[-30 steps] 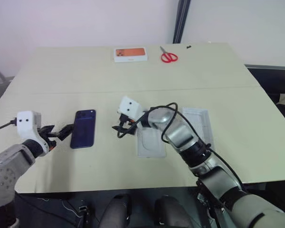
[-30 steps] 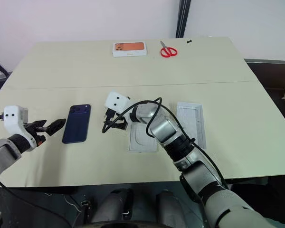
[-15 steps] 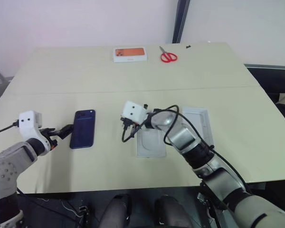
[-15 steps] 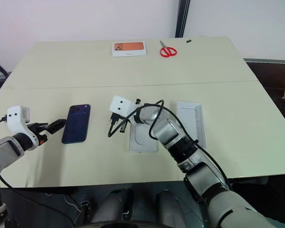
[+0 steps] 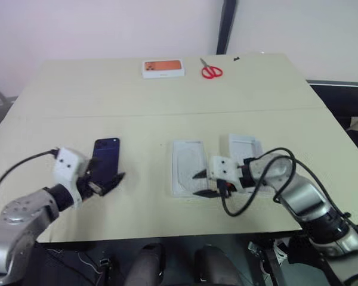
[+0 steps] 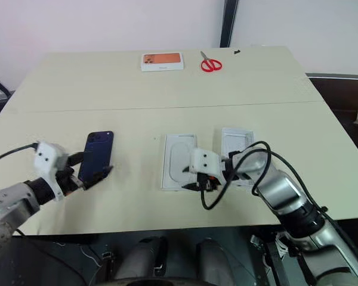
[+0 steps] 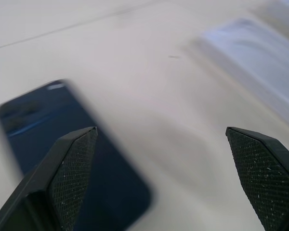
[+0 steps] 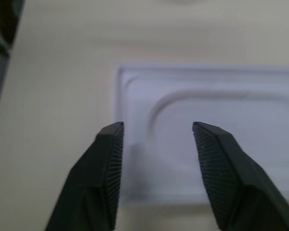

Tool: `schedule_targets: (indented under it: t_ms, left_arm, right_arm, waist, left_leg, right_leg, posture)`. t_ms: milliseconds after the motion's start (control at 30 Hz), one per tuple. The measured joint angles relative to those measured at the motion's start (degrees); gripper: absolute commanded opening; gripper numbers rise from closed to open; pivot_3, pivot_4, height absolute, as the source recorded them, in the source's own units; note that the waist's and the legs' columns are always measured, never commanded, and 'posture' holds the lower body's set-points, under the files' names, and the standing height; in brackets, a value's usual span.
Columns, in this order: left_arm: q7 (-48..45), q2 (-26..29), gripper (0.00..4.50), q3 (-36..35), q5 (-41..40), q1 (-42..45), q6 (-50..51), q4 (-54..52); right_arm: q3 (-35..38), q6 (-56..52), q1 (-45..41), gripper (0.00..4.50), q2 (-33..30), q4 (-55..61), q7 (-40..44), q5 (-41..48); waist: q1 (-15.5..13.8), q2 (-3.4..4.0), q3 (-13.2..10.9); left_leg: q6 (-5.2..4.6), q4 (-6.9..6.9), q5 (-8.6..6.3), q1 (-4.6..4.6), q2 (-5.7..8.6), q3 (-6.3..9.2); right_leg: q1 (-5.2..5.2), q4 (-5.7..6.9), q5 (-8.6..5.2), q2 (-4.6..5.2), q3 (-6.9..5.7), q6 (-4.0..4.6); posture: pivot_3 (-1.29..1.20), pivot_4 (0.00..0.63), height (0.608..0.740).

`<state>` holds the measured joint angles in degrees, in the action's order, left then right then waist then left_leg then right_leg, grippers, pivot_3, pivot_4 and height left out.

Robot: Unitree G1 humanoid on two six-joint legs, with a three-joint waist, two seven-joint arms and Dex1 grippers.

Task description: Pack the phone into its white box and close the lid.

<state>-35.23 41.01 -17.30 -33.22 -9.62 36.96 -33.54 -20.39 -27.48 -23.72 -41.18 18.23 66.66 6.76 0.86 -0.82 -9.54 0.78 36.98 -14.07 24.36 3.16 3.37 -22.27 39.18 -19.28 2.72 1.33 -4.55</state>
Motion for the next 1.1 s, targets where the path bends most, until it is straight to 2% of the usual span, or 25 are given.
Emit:
schedule_targets:
  t_ms: [100, 233, 400, 567, 867, 1033, 1100]
  left_arm:
    - [-4.2, 3.0, 4.50, 3.9, 3.1, -2.6, -3.5, -1.2]
    - [-7.0, 3.8, 4.50, 5.8, 4.7, -3.7, -5.4, -1.4]
    - [-8.1, 3.9, 4.50, 6.5, 6.4, -3.5, -6.6, -1.3]
    - [-8.3, 3.7, 4.50, 6.8, 6.9, -3.6, -7.2, -1.3]
    - [-8.0, 3.2, 4.50, 4.8, 7.2, -4.3, -7.3, -0.7]
    - [-7.8, 2.7, 4.50, 4.4, 7.2, -4.9, -7.3, -0.5]
    - [-7.6, 2.5, 4.50, 4.4, 7.2, -5.3, -7.3, -0.5]
  right_arm:
    - [-1.3, 0.6, 1.5, 2.38, -0.4, 0.8, -0.3, -0.9]
    - [-2.0, 0.3, 1.7, 2.38, -0.4, 1.9, -0.9, -1.1]
    - [-3.1, 0.4, 1.7, 0.03, -0.3, 2.4, -2.2, -2.4]
    - [-4.1, 1.7, 1.7, 0.03, 0.6, 2.8, -3.1, -4.1]
    - [-8.6, 1.7, -2.7, 0.03, 8.2, 0.8, -5.7, -6.7]
    - [-8.7, 1.2, -3.4, 0.03, 9.1, -0.6, -6.0, -7.0]
    - [-8.6, 0.2, -3.5, 0.74, 9.2, -0.6, -5.8, -6.5]
  waist:
    - [0.0, 0.03, 0.0]
    - [-0.3, 0.03, 0.0]
    - [-0.3, 0.03, 0.0]
    - [-0.1, 0.02, 0.0]
    - [-0.3, 0.02, 0.0]
    - [-0.2, 0.02, 0.0]
    - [-0.2, 0.02, 0.0]
  left_leg:
    - [-0.01, -0.02, 0.00, 0.02, -0.01, -0.01]
    - [-0.02, 0.03, -0.01, 0.02, -0.01, 0.01]
    - [-0.04, 0.05, -0.02, 0.02, 0.00, 0.01]
    - [-0.04, 0.04, -0.02, 0.01, -0.01, 0.01]
    - [-0.04, 0.06, -0.02, 0.01, -0.01, 0.02]
    - [-0.04, 0.09, -0.02, 0.01, 0.00, 0.02]
    - [-0.04, 0.06, -0.02, 0.01, 0.00, 0.02]
  right_leg:
    - [-0.01, -0.03, 0.00, 0.00, 0.00, 0.00]
    - [0.04, -0.05, 0.00, 0.00, -0.03, 0.00]
    - [0.05, -0.05, 0.00, 0.00, -0.04, -0.01]
    - [0.05, -0.05, 0.00, -0.01, -0.04, -0.01]
    - [0.05, -0.03, 0.00, -0.02, -0.06, -0.01]
    - [0.06, -0.04, 0.00, -0.02, -0.06, -0.02]
    - [0.04, -0.03, 0.00, -0.02, -0.05, -0.01]
  posture:
    - [0.00, 0.150, 0.740]
    - [0.00, 0.150, 0.740]
    - [0.00, 0.150, 0.740]
    - [0.00, 0.150, 0.740]
    - [0.00, 0.150, 0.740]
    - [0.00, 0.150, 0.740]
    - [0.00, 0.150, 0.740]
